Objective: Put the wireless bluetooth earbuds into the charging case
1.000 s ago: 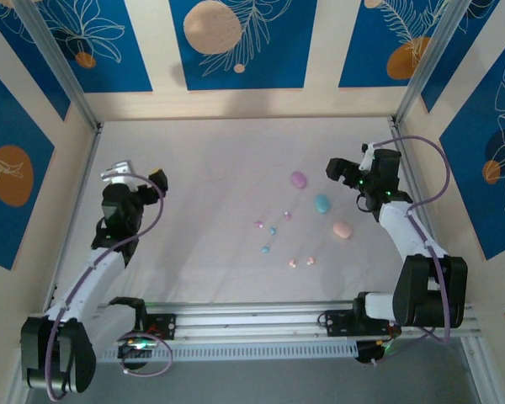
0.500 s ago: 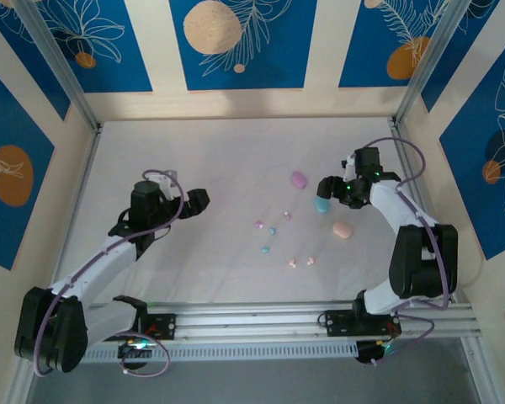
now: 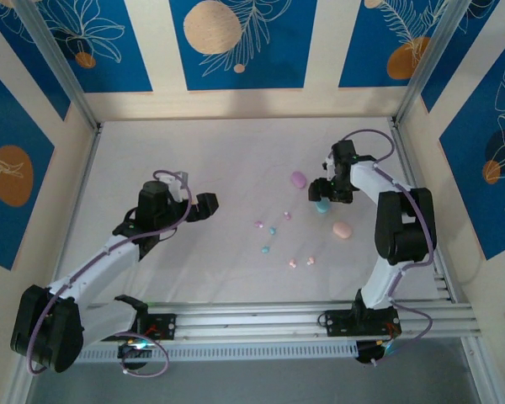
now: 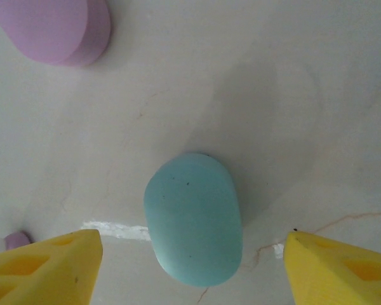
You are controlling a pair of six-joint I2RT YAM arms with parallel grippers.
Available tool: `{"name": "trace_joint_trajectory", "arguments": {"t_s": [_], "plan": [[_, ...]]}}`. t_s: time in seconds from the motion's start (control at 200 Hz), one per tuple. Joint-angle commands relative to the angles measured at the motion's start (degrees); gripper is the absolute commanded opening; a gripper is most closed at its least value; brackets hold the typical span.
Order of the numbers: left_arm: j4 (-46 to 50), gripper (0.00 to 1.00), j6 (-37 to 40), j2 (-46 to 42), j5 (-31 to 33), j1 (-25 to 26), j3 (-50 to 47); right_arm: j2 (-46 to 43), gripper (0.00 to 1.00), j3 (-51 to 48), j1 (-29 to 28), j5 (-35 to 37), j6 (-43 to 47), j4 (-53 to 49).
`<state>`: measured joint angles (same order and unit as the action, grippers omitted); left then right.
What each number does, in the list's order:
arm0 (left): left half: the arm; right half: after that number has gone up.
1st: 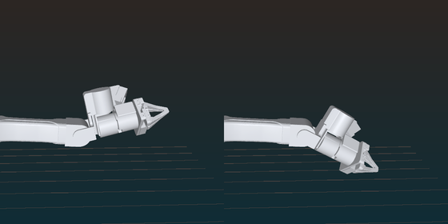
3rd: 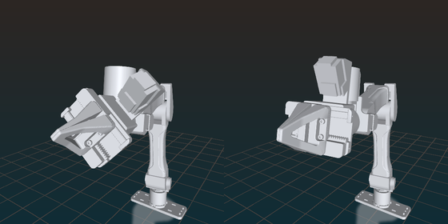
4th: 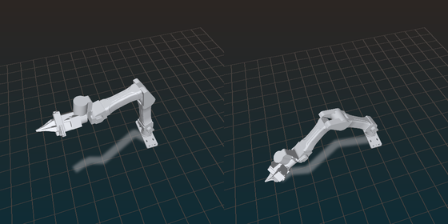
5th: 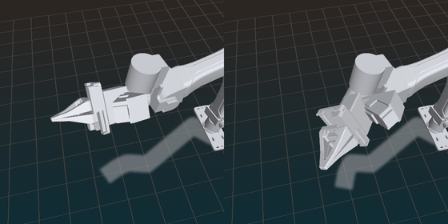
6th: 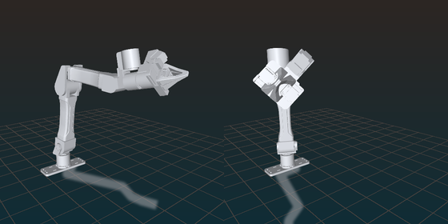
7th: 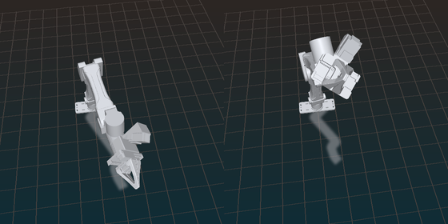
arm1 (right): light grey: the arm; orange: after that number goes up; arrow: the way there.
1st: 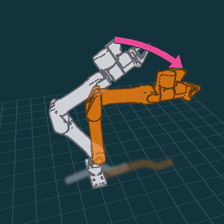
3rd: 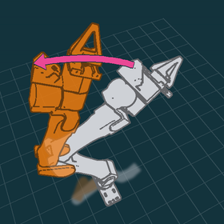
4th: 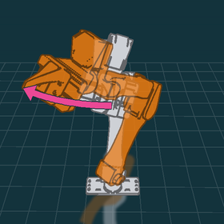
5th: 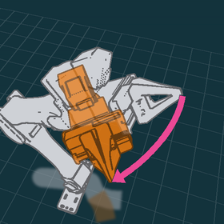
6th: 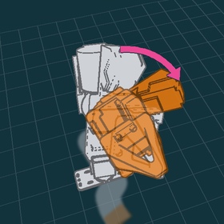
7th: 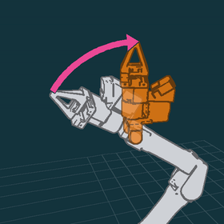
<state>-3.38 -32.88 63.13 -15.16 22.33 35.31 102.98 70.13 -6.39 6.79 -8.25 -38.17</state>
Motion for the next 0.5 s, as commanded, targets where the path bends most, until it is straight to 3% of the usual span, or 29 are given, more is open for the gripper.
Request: {"name": "trace_joint_trajectory", "arguments": {"t_s": [0.0, 0.125, 0.495], "plan": [[1.0, 1.0, 0.8, -0.7, 0.7, 0.6, 1.2, 1.6, 0.73, 2.6, -1.1, 1.7, 2.8, -2.9], [1.5, 1.0, 1.0, -1.2, 1.0, 0.6, 1.1, 3.1, 0.67, 3.3, -1.3, 3.3, 3.5, -3.1], [1.6, 1.0, -0.1, -1.4, 1.4, 0.6, 1.5, 5.0, 0.61, 3.1, -2.9, 4.5, 4.1, -2.6]]}}
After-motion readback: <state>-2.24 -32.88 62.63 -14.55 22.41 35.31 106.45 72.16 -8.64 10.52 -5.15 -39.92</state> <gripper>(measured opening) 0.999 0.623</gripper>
